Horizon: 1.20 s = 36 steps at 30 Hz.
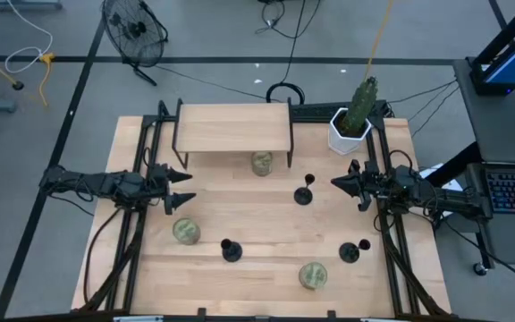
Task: Pick & Place candle stick holders
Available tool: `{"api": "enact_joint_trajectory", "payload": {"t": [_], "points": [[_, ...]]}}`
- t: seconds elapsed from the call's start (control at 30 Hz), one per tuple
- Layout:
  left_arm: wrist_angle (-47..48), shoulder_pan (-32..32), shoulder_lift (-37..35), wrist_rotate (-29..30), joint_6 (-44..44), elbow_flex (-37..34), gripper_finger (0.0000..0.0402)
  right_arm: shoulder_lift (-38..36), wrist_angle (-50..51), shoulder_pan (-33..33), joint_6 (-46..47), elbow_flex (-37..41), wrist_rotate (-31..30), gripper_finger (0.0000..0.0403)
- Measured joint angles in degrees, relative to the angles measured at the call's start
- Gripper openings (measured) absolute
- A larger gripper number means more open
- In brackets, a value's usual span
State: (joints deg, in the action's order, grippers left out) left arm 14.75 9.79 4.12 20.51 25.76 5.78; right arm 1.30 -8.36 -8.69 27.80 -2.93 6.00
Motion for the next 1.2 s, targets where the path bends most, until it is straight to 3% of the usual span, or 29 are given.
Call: {"api": "enact_joint_trajectory", "payload": {"t": [0.77, 0.87, 0.97, 1.07, 1.2], "points": [[-0.5, 0.0, 0.0, 0.0, 0.4, 0.0, 0.0397, 0.0, 0.0, 0.0, 0.0, 0.0, 0.0, 0.0002], [-4.8, 0.0, 0.0, 0.1, 0.5, 0.0, 0.0397, 0.0, 0.0, 0.0, 0.0, 0.0, 0.0, 0.0002], [-15.1, 0.0, 0.0, 0.2, 1.6, 0.0, 0.0397, 0.0, 0.0, 0.0, 0.0, 0.0, 0.0, 0.0002], [-21.0, 0.9, 0.4, -5.9, 1.0, 1.3, 0.0397, 0.0, 0.0, 0.0, 0.0, 0.0, 0.0, 0.0002], [-11.0, 4.0, 6.1, -7.8, 3.2, 8.9, 0.0397, 0.0, -0.1, 0.0, 0.0, 0.0, 0.0, 0.0002]]}}
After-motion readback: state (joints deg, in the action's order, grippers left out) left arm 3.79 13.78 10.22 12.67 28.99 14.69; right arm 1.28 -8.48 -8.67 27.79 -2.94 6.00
